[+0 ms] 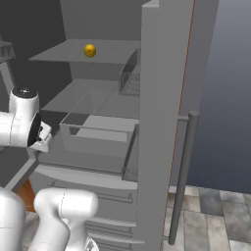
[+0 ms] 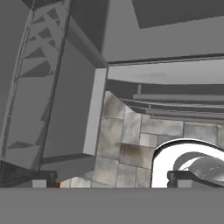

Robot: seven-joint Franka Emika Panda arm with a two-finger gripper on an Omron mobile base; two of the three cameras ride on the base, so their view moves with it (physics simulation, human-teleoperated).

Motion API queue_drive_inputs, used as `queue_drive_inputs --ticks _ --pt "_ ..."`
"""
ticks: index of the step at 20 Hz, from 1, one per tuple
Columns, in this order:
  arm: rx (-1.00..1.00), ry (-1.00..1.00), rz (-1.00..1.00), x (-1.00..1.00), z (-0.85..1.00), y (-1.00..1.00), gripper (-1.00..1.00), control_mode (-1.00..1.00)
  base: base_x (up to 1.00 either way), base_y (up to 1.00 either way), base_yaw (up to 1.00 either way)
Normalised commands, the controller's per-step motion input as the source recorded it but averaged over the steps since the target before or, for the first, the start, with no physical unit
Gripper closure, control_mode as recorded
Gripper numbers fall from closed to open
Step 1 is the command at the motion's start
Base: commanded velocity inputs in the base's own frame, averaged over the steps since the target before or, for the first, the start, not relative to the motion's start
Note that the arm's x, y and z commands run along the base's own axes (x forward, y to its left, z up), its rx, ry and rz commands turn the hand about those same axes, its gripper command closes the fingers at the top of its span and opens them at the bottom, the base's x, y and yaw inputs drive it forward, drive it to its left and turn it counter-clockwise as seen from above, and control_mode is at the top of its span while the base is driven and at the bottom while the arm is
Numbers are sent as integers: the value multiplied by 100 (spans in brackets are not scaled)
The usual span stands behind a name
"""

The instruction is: Retrieve a lemon from the fridge and place it on the cutting board with the fish.

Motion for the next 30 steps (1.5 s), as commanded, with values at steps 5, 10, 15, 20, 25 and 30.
queue_drive_inputs --ticks 5,10,15,20,25,30 --pt "-35 -13 0 53 8 -100 -100 -100 0 0 0" --pt "-48 -17 0 35 11 -64 -100 -100 0 0 0" --pt "-9 -4 -1 -6 7 -4 -100 -100 0 0 0" --pt "17 -22 -3 20 52 -25 -100 -100 0 0 0" --pt "24 -8 -5 1 74 -12 -100 -100 0 0 0" --pt "6 -24 -11 0 32 10 -100 -100 0 0 0"
